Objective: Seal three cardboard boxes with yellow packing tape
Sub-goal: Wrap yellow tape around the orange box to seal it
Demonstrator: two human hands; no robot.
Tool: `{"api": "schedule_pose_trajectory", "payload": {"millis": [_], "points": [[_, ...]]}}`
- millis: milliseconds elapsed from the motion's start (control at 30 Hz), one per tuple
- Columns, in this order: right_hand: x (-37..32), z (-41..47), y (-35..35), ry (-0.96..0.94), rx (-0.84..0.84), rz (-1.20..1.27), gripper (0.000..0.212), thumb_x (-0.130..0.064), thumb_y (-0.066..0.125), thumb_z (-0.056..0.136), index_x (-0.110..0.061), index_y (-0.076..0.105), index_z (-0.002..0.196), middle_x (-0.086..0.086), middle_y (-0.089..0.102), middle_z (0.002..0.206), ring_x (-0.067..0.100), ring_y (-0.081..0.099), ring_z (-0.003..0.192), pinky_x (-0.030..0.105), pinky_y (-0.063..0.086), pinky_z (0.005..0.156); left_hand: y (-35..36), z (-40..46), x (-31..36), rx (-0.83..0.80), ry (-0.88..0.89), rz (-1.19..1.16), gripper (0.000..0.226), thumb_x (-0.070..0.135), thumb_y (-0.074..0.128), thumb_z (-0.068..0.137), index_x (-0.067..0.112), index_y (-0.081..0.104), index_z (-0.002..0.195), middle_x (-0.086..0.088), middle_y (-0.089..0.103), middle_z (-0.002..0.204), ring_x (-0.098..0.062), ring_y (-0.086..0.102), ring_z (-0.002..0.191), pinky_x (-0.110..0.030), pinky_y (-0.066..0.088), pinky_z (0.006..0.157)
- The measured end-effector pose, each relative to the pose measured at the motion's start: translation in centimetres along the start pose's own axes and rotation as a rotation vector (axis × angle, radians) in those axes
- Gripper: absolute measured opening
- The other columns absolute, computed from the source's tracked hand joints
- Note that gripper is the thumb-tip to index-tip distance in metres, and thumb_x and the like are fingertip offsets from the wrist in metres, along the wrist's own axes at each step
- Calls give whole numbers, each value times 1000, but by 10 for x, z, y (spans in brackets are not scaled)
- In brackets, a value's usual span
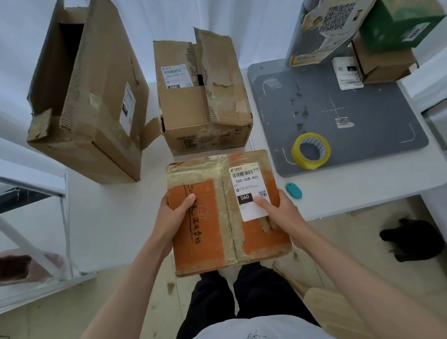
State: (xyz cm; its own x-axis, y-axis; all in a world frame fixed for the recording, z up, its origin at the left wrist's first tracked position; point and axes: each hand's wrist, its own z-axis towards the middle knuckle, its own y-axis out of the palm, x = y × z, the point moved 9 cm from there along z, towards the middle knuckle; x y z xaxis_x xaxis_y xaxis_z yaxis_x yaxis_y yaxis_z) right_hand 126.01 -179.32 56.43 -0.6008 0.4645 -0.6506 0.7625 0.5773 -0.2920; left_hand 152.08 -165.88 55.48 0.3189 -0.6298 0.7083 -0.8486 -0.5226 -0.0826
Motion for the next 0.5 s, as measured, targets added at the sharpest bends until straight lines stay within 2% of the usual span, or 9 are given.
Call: {"api": "schedule_pose_trajectory", "payload": {"millis": [100, 167, 233, 333, 433, 500], "points": [[-2, -8, -27, -21, 115, 6, 53, -59, 60, 93, -28, 51, 135, -8, 66, 120, 17, 63, 111, 44, 53, 100, 22, -10, 19, 8, 15, 42, 84, 55, 78, 80, 22, 35, 145, -2, 64, 126, -19, 70, 103, -40, 58, 87], [-14, -14, -53, -57, 248, -43, 46, -60, 55, 96, -28, 54, 129, -9, 65, 112, 20, 62, 109, 42, 51, 96, 39, -18, 39, 30, 32, 94, 82, 54, 77, 82, 21, 29, 139, -1, 58, 126, -17, 65, 106, -39, 55, 89], [-29, -19, -82, -89, 376, -60, 41, -60, 50, 97, -30, 56, 124, -9, 63, 106, 23, 61, 106, 41, 46, 91, 59, -23, 65, 26, 76, 119, 78, 53, 79, 81, 21, 29, 131, -1, 56, 126, -17, 63, 109, -43, 53, 95], [-59, -22, -127, -136, 516, -52, 45, -61, 45, 98, -31, 56, 130, -10, 61, 106, 23, 56, 104, 42, 41, 91, 87, -30, 113, 0, 200, 159, 78, 54, 81, 77, 23, 32, 128, -1, 51, 130, -16, 58, 115, -45, 51, 100], [-90, -13, -169, -184, 593, -11, 44, -63, 43, 94, -30, 60, 119, -12, 64, 105, 22, 58, 106, 42, 43, 93, 110, -33, 167, 1, 305, 216, 83, 58, 79, 74, 22, 33, 133, 0, 40, 133, -17, 53, 120, -45, 49, 102], [-111, -5, -190, -206, 624, 29, 50, -67, 42, 89, -28, 61, 114, -8, 67, 108, 23, 61, 107, 49, 48, 98, 124, -31, 202, -6, 350, 224, 86, 60, 78, 73, 21, 34, 136, 2, 36, 132, -18, 51, 121, -45, 49, 103]]}}
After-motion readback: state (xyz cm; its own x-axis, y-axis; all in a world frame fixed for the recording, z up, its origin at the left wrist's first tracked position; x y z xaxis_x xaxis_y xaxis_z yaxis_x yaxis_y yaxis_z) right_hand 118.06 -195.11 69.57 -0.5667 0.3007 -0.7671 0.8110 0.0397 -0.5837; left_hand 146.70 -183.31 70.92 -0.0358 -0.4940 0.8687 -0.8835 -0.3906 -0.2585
